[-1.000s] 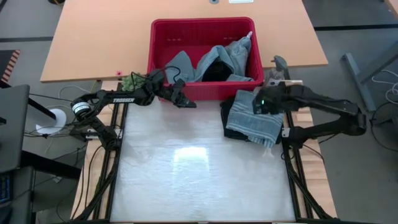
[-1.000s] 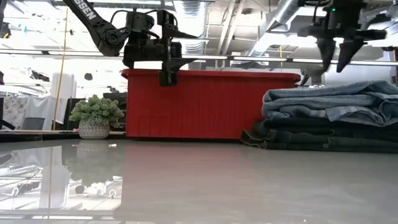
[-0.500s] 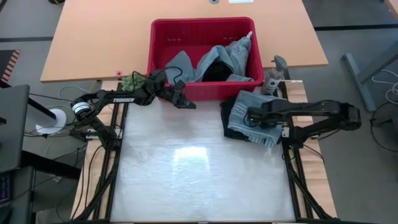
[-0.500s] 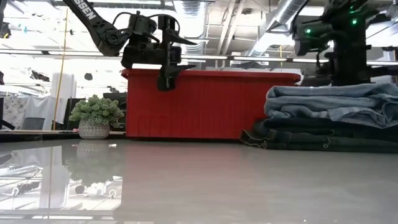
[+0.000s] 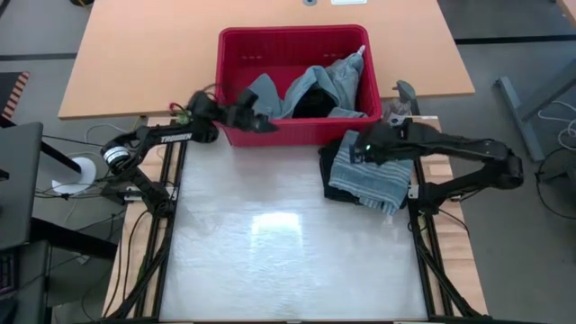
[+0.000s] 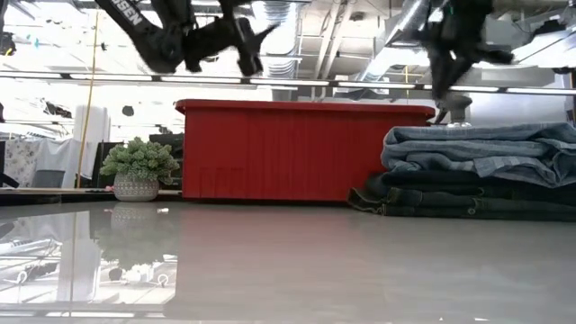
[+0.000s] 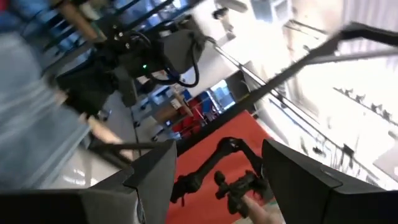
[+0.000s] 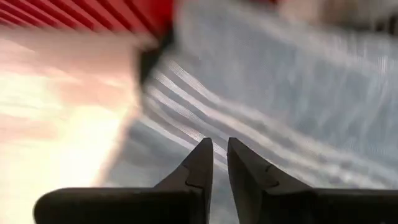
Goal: Fold Laundry from Bin
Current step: Fold the blue pants
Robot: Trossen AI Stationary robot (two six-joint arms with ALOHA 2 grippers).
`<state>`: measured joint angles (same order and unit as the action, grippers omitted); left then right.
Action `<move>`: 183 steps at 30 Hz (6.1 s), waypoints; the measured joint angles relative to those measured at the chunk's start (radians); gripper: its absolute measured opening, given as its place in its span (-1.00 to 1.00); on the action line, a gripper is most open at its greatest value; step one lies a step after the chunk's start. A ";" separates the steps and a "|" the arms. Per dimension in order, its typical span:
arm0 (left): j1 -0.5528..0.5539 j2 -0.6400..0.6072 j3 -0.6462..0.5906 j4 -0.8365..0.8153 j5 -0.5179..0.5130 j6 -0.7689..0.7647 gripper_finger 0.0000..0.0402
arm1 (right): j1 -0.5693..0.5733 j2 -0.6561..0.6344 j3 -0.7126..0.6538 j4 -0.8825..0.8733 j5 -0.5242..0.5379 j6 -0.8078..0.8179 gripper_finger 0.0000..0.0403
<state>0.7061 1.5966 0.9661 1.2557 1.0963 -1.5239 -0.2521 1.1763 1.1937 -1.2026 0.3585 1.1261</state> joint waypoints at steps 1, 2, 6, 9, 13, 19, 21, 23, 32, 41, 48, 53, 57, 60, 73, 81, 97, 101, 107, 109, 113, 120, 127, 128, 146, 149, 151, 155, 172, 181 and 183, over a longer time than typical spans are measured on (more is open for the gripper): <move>0.002 -0.005 0.033 -0.003 0.009 0.001 0.13 | 0.002 0.000 0.042 0.003 0.016 -0.025 -0.62; 0.002 -0.007 0.072 -0.013 0.019 0.012 0.13 | 0.004 0.000 0.085 0.005 0.032 -0.052 -0.62; 0.003 -0.009 0.275 -0.131 0.037 0.150 0.13 | 0.004 0.000 0.244 0.009 0.097 -0.173 -0.62; 0.004 -0.010 0.434 -0.309 -0.007 0.383 0.13 | -0.007 0.000 0.337 0.003 0.126 -0.294 -0.62; 0.018 -0.011 0.615 -0.700 -0.201 0.651 0.13 | -0.060 0.000 0.403 -0.043 0.145 -0.396 -0.57; 0.116 0.187 0.991 -1.473 -0.404 1.237 0.13 | -0.163 0.006 0.406 -0.110 0.145 -0.538 -0.46; 0.134 0.306 1.126 -1.587 -0.458 1.280 0.13 | -0.189 0.011 0.405 -0.107 0.145 -0.587 -0.43; 0.154 0.426 1.273 -1.664 -0.457 1.288 0.13 | -0.213 0.016 0.405 -0.096 0.147 -0.610 -0.41; 0.161 0.583 1.275 -1.590 -0.701 1.530 0.13 | -0.300 0.016 0.405 -0.098 0.168 -0.670 -0.34; 0.110 0.614 1.275 -1.704 -0.808 1.683 0.13 | -0.330 0.023 0.405 -0.070 0.166 -0.575 -0.34; 0.022 0.662 1.273 -1.698 -0.914 1.774 0.13 | -0.334 0.036 0.405 -0.035 0.166 -0.550 -0.34; 0.002 0.731 1.270 -1.704 -1.001 1.793 0.13 | -0.333 0.063 0.405 -0.034 0.163 -0.548 -0.34; -0.020 0.764 1.272 -1.703 -1.147 1.833 0.13 | -0.331 0.098 0.405 -0.039 0.150 -0.548 -0.34; -0.029 0.789 1.270 -1.718 -1.287 1.846 0.10 | -0.331 0.125 0.405 -0.042 0.138 -0.550 -0.34; -0.013 0.747 1.370 -1.749 -1.512 1.946 -0.98 | -0.297 0.201 0.405 -0.046 0.111 -0.633 -0.34; -0.017 0.562 1.385 -1.591 -1.567 2.089 -0.99 | -0.319 0.204 0.405 0.006 0.116 -0.638 -0.34; -0.050 0.145 1.389 -1.409 -1.386 1.972 -1.00 | -0.372 0.300 0.405 0.592 -0.192 -1.233 -0.28; -0.050 0.147 1.387 -1.467 -1.415 1.984 -1.00 | -0.339 0.381 0.405 0.742 -0.204 -1.323 -0.09; -0.052 0.155 1.387 -1.532 -1.427 2.009 -1.00 | -0.295 0.507 0.406 0.941 -0.172 -1.437 0.35; -0.052 0.155 1.387 -1.538 -1.431 2.009 -1.00 | -0.285 0.553 0.440 0.949 -0.163 -1.440 0.43; -0.052 0.155 1.387 -1.551 -1.434 2.008 -1.00 | -0.288 0.634 0.543 0.917 -0.166 -1.492 0.46; -0.069 0.155 1.387 -1.622 -1.432 2.046 -1.00 | -0.346 0.794 0.741 0.856 -0.186 -1.546 0.45; -0.073 0.155 1.387 -1.660 -1.368 2.073 -1.00 | -0.395 0.969 0.947 0.688 -0.285 -1.546 -0.12; -0.071 0.155 1.387 -1.670 -1.362 2.073 -0.99 | -0.398 0.987 0.977 0.670 -0.288 -1.549 -0.34; 0.229 0.203 1.388 -2.037 -0.937 2.147 -0.43 | -0.683 0.838 1.161 0.666 -0.122 -1.464 -0.86; 0.234 0.250 1.387 -2.069 -0.930 2.171 -0.20 | -0.729 0.801 1.158 0.703 -0.221 -1.394 -0.86; 0.234 0.277 1.387 -2.057 -0.969 2.171 -0.07 | -0.744 0.769 1.158 0.758 -0.315 -1.339 -0.86; 0.225 0.314 1.387 -1.960 -1.118 2.172 0.07 | -0.751 0.681 1.160 0.873 -0.471 -1.246 -0.86; 0.164 0.212 1.387 -1.859 -1.390 2.098 0.09 | -0.333 0.332 1.162 1.117 -1.674 -1.007 -0.86; 0.131 0.073 1.387 -2.026 -1.264 1.919 0.09 | -0.110 0.342 1.161 1.003 -1.495 -1.045 -0.86; 0.109 0.027 1.387 -2.053 -1.198 1.855 0.09 | -0.052 0.381 1.162 1.007 -1.448 -1.046 -0.86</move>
<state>0.8147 1.6239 2.3535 -0.7974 -0.1021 0.3307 -0.3045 1.5569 2.3559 -0.1954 -1.0893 0.0803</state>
